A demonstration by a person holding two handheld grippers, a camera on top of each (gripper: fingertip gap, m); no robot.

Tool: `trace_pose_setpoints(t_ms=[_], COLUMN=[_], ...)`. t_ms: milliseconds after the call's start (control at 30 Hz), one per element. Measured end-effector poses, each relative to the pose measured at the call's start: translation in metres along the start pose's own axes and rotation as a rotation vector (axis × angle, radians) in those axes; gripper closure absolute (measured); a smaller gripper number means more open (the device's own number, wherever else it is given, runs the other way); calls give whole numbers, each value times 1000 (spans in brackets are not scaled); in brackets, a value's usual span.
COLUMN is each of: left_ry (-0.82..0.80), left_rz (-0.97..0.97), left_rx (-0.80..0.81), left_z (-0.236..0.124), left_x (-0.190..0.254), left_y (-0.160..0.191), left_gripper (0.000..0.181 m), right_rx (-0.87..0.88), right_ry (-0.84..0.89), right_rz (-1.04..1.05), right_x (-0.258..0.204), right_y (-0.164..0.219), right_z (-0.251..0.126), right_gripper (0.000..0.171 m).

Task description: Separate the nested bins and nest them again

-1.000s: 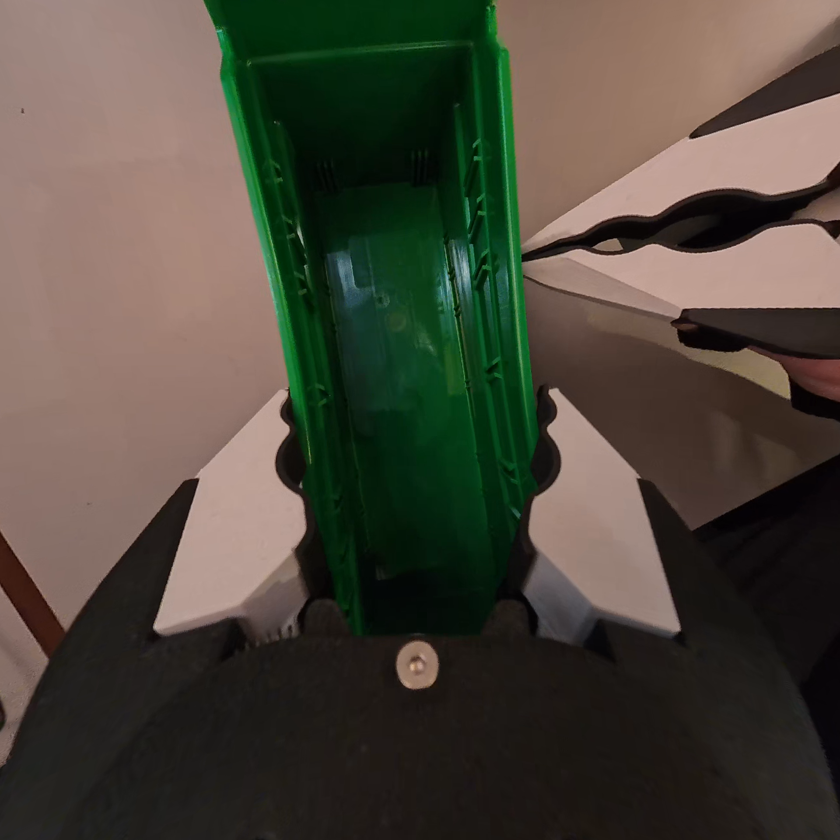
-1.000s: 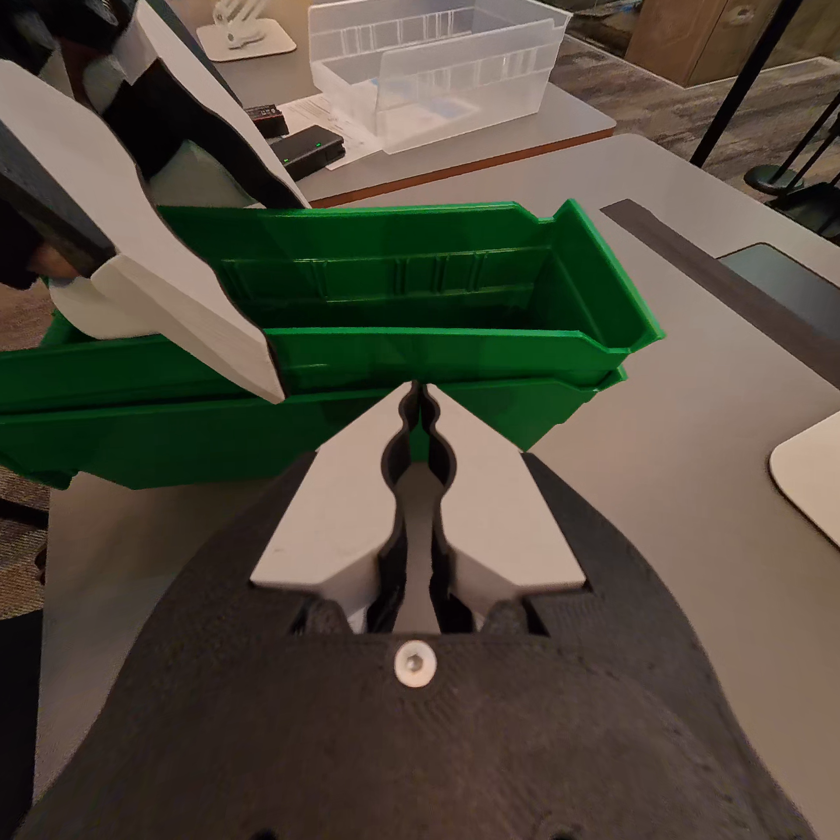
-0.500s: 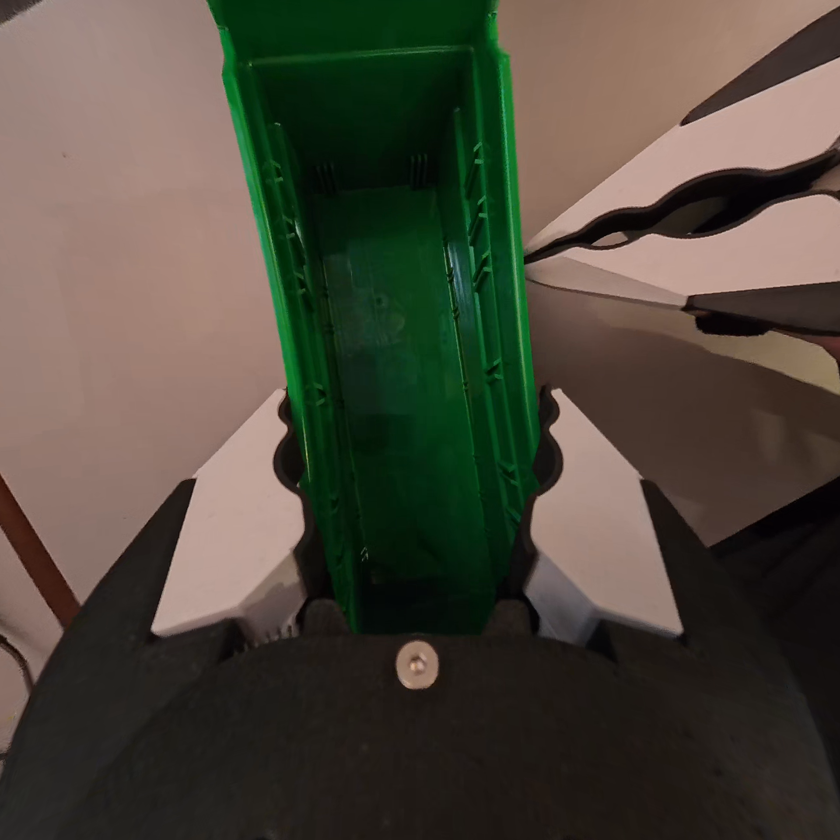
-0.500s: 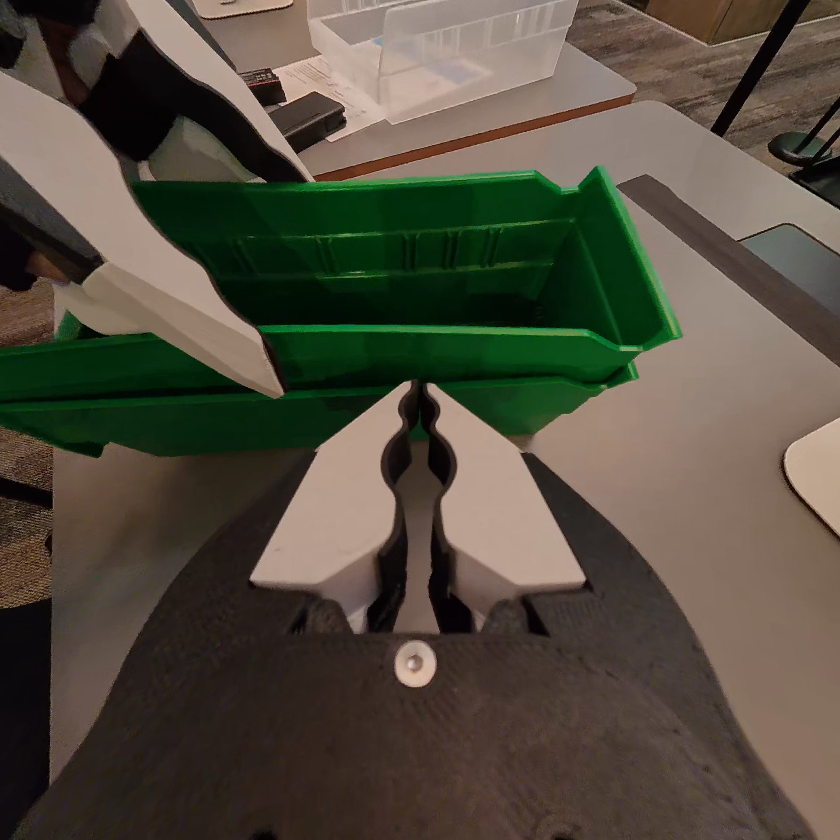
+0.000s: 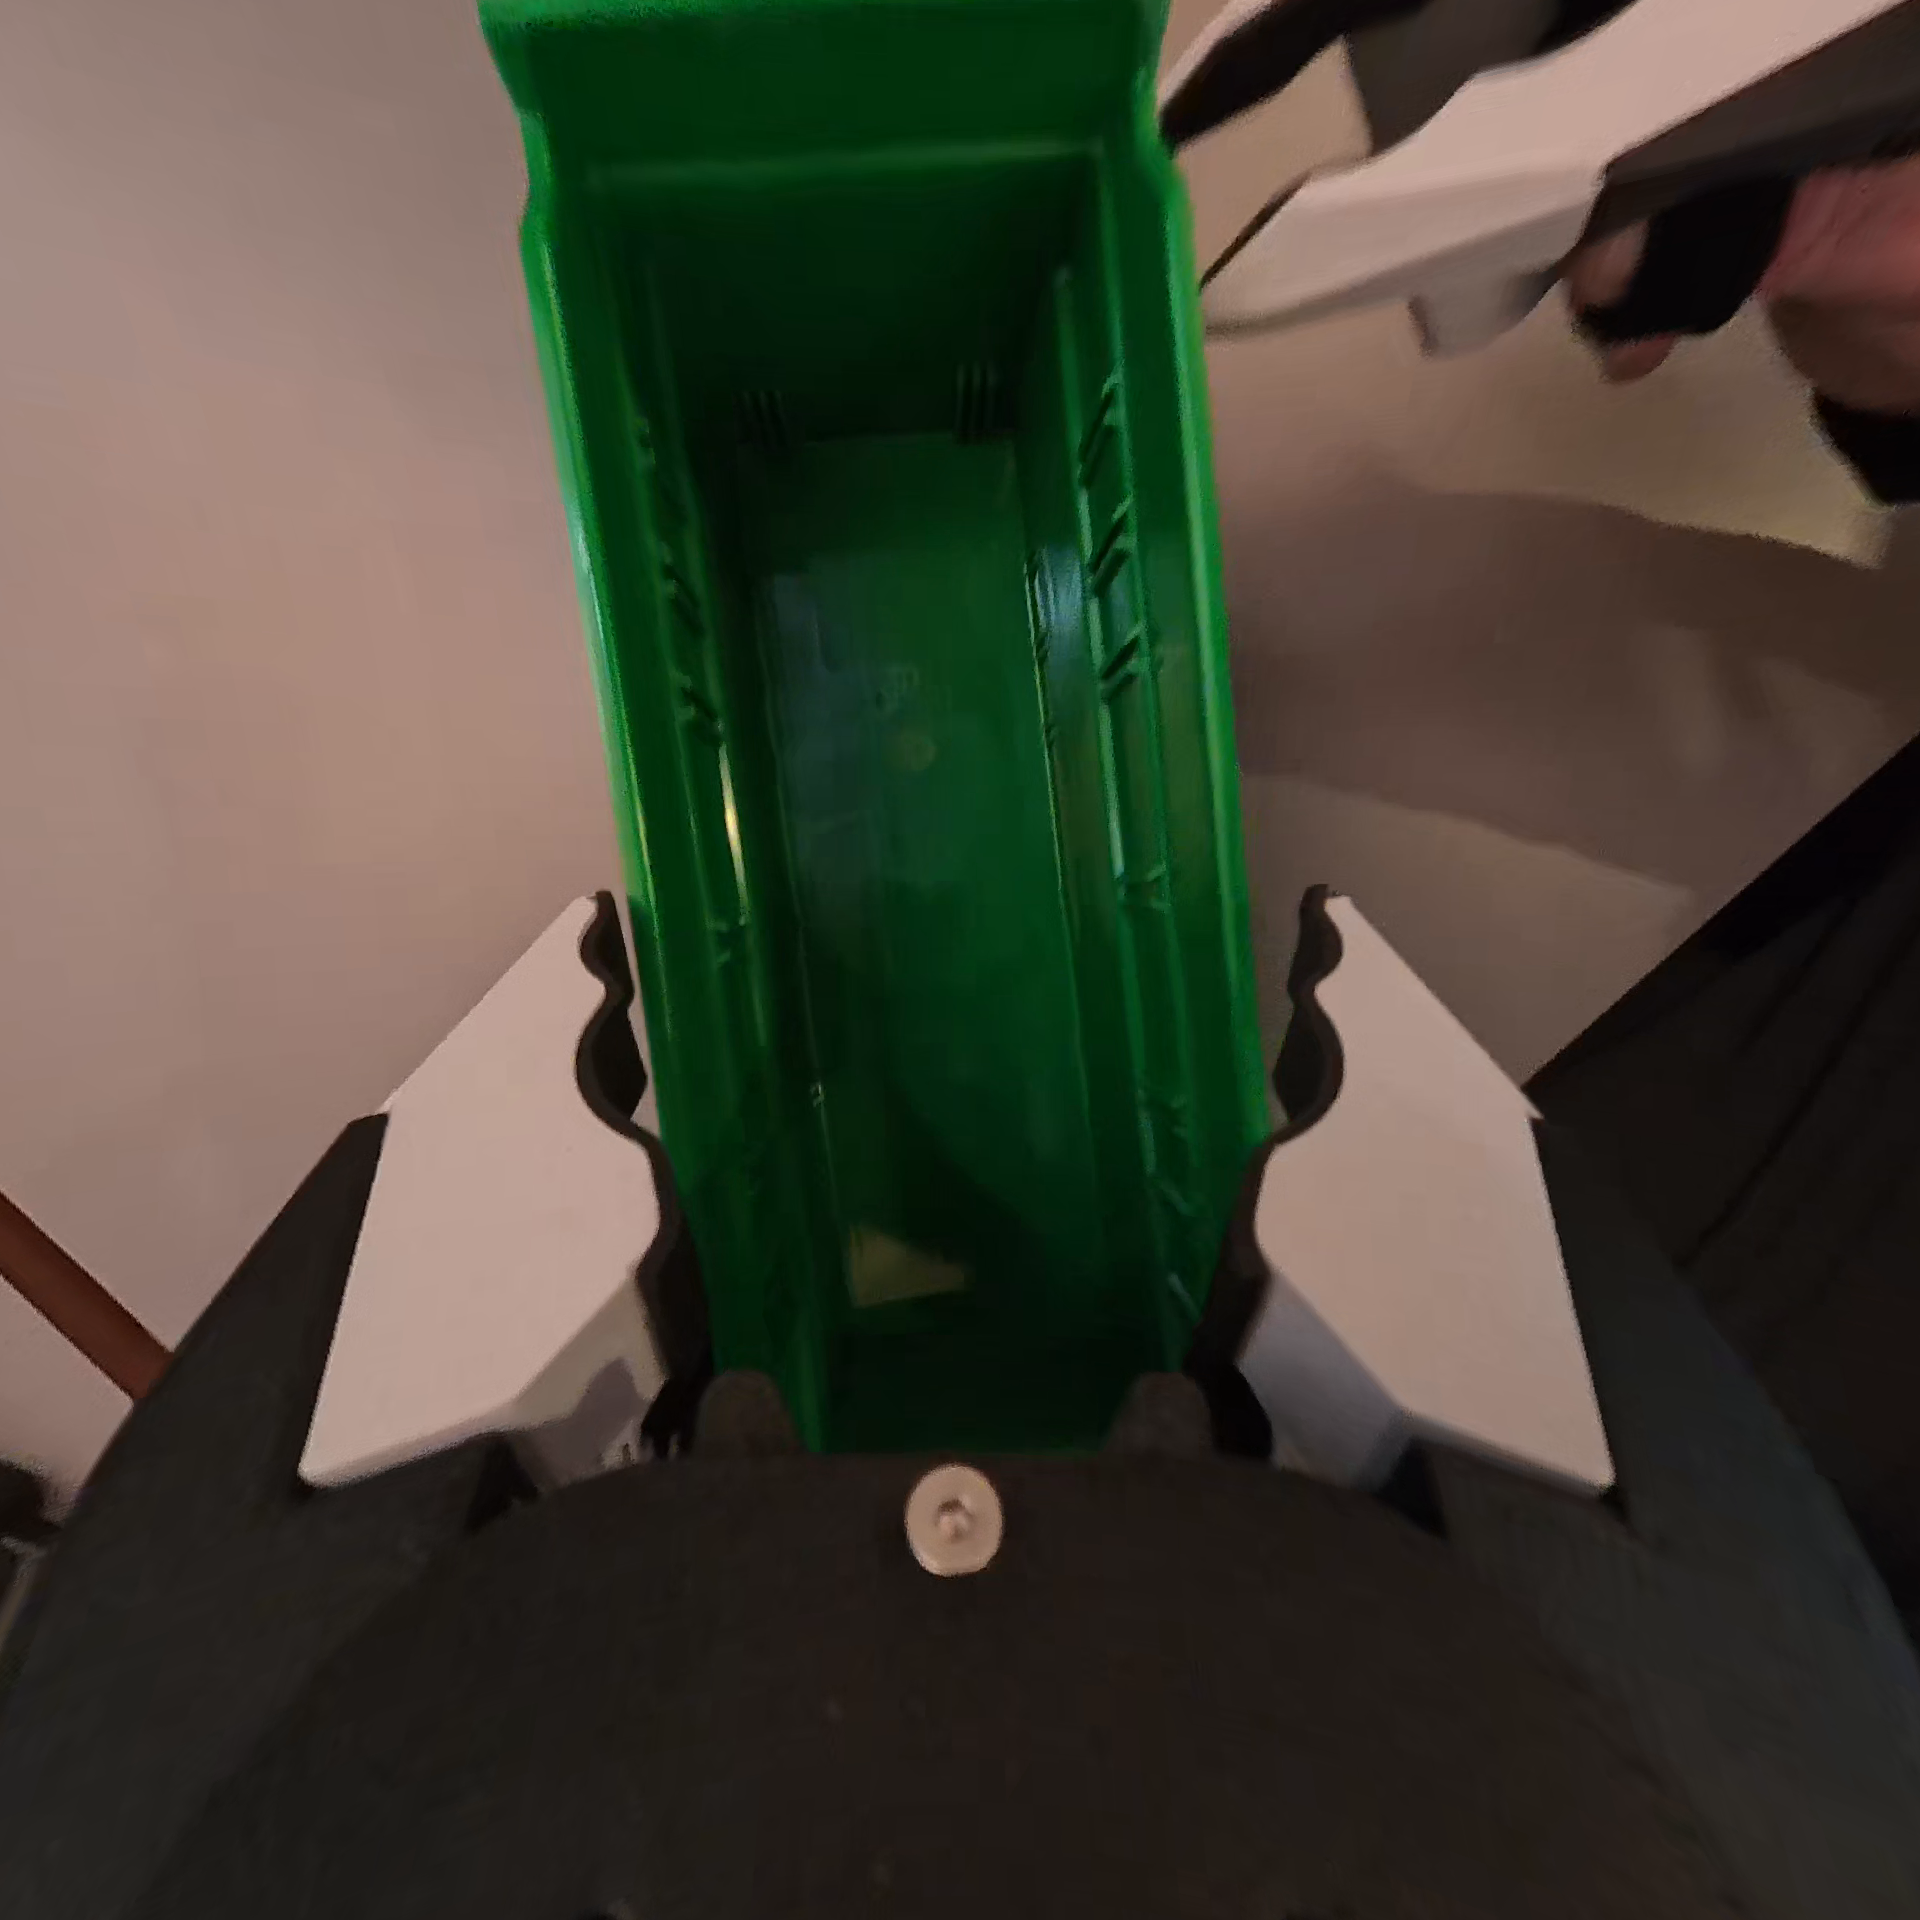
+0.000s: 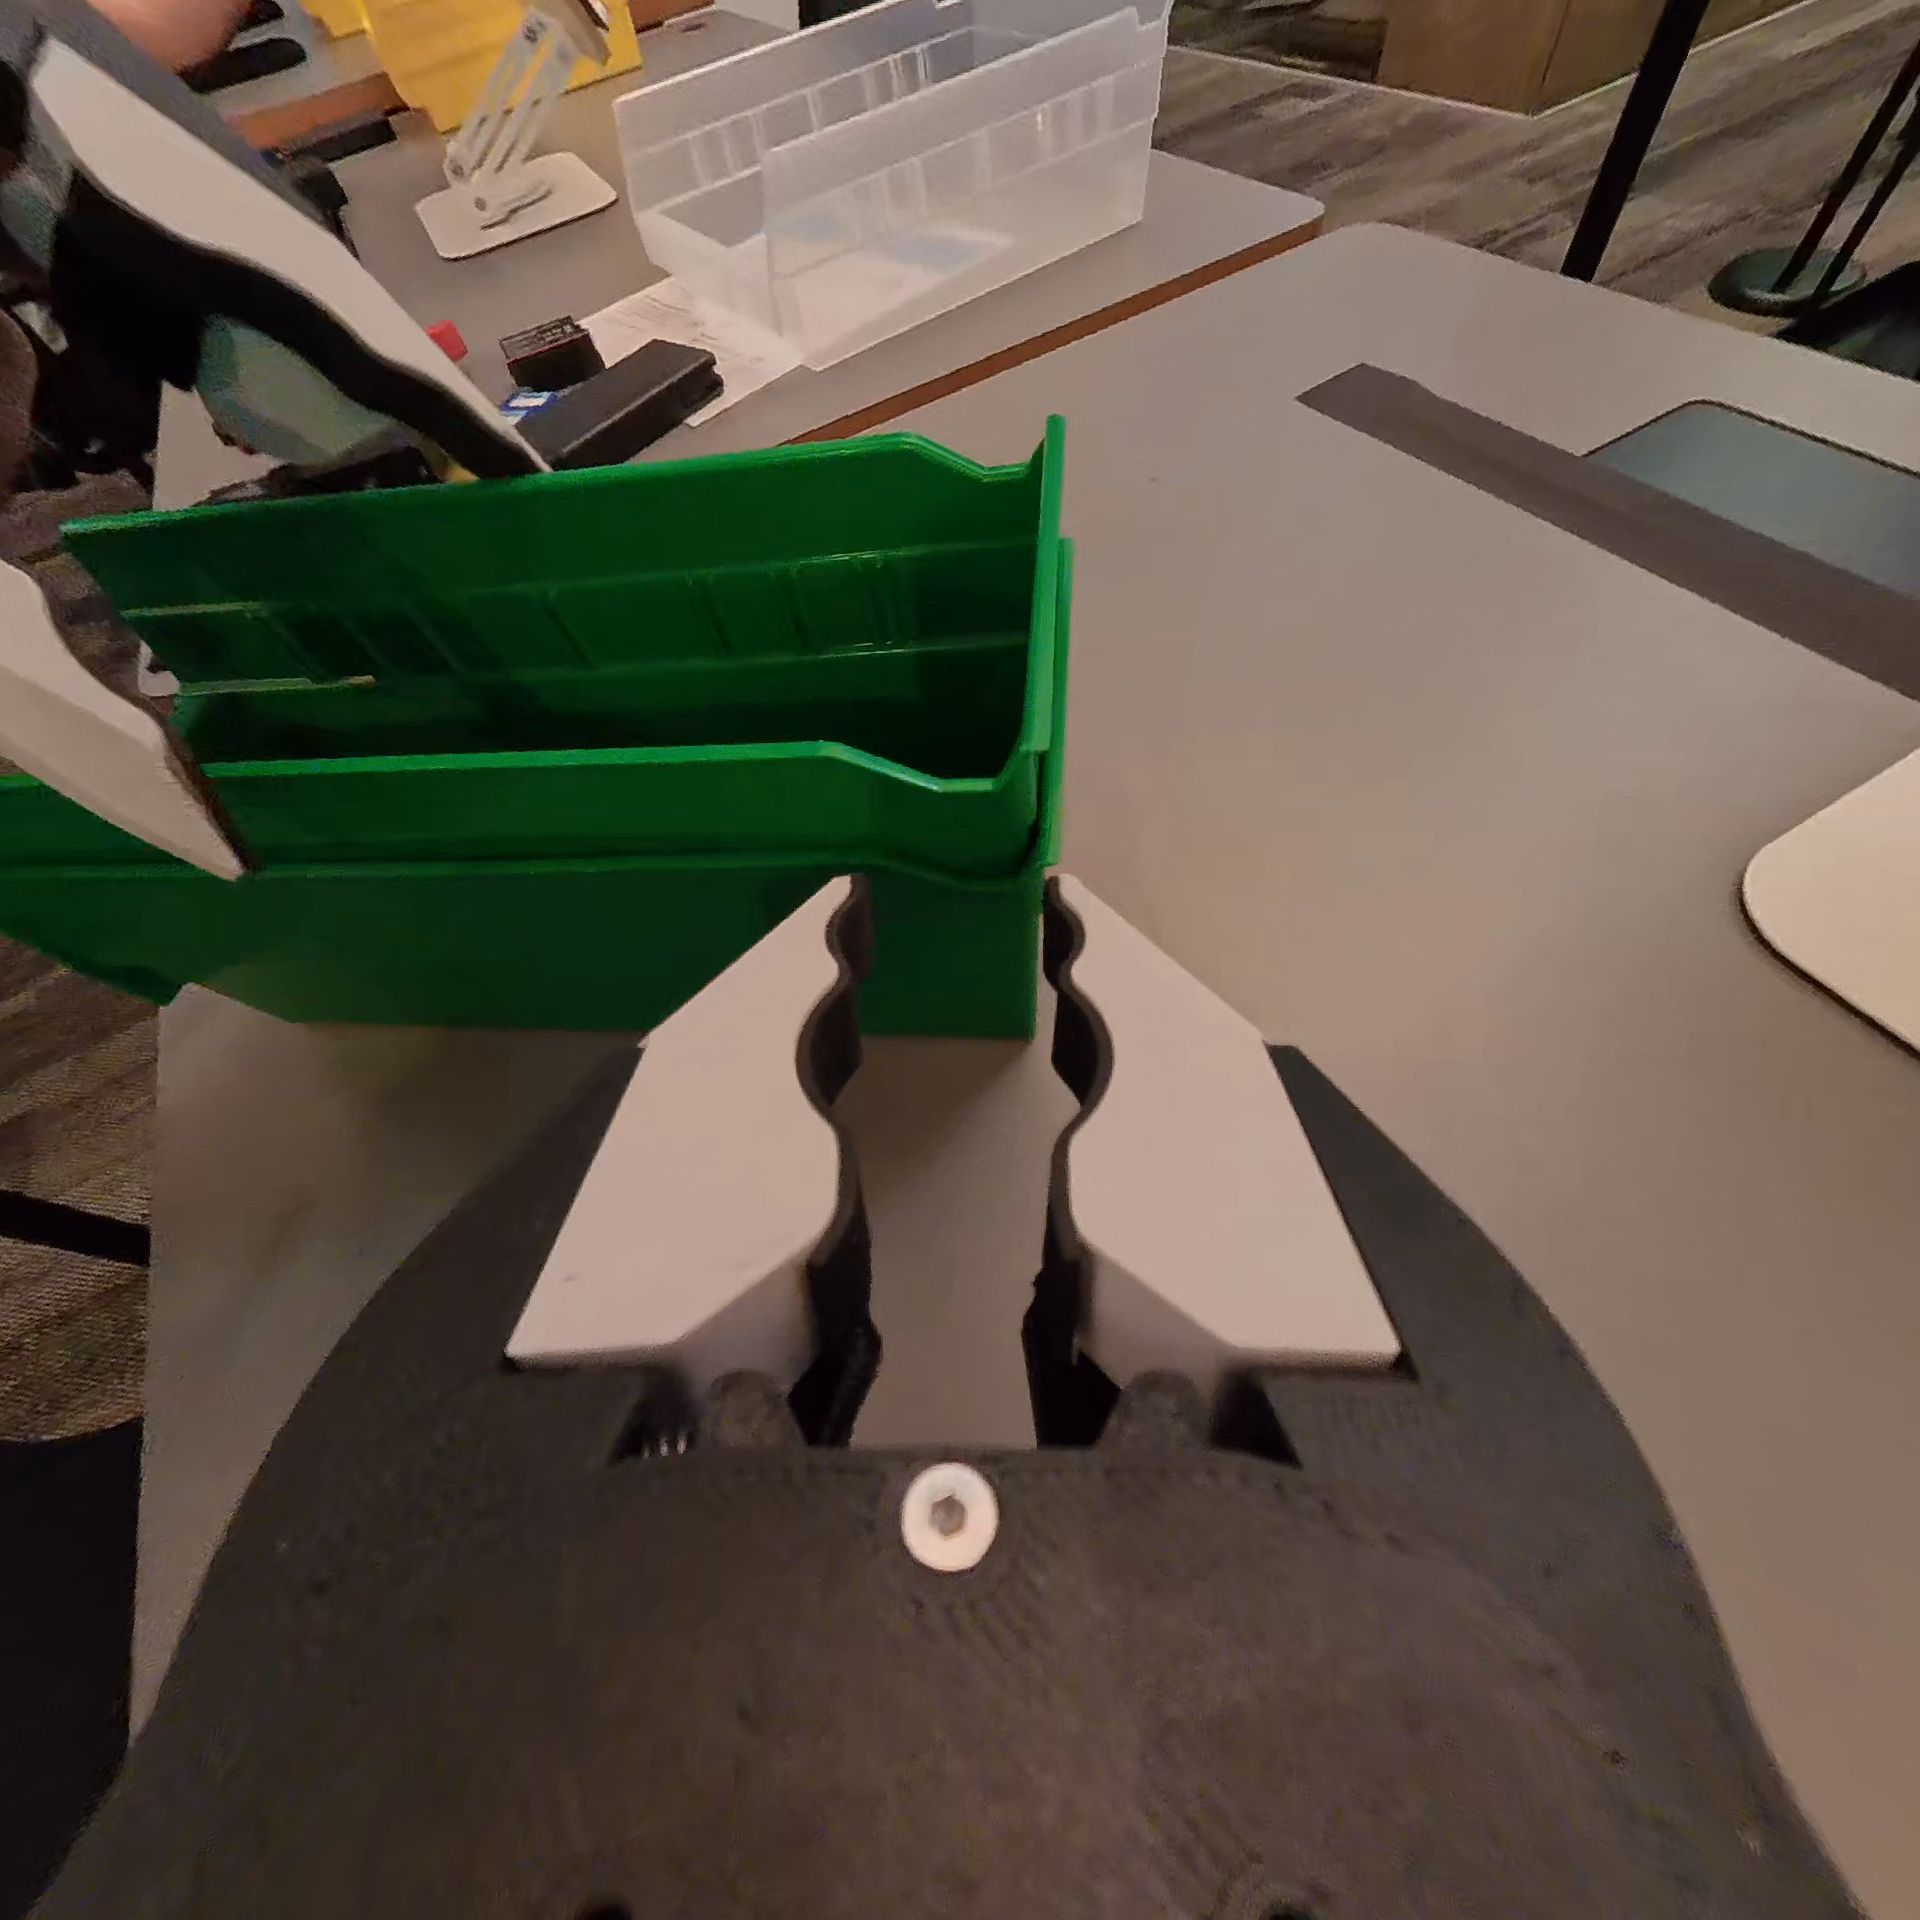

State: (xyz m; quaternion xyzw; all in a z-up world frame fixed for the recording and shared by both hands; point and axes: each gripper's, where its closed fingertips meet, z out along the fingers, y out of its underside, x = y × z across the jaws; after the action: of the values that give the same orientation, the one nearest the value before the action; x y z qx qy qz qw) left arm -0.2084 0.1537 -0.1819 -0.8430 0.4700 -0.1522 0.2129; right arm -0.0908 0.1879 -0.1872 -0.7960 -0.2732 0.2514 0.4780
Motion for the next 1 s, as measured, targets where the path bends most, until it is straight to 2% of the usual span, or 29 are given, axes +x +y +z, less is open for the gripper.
trace_pose_setpoints(t_ms=[33, 100, 200, 233, 367, 467, 633, 1000], left_ry=[-7, -48, -107, -143, -145, -146, -133, -151], left_rz=[14, 28, -12, -19, -6, 2, -2, 15], left_rx=[0, -60, -74, -86, -76, -73, -39, -21], left_z=[0, 7, 17, 18, 18, 16, 10, 2], left_x=[2, 2, -4, -9, -7, -7, -9, -10], left_y=[-4, -4, -11, -12, -17, -16, -17, -20], left_gripper=[57, 50, 51, 60, 73, 79, 83, 85], right_rx=[1, 4, 12, 10, 29, 19, -6, -59], right_ry=[-1, -7, -5, -5, -48, -8, 14, 36], right_rz=[-6, -6, -16, -16, -44, -85, -128, -162], right_x=[0, -2, -1, -1, -9, -8, -7, -6], right_y=[0, -1, -1, -1, -5, -7, -3, 2], right_z=[2, 4, 6, 6, 2, 2, 7, 13], right_gripper=[141, 142, 142, 142, 155, 165, 159, 164])
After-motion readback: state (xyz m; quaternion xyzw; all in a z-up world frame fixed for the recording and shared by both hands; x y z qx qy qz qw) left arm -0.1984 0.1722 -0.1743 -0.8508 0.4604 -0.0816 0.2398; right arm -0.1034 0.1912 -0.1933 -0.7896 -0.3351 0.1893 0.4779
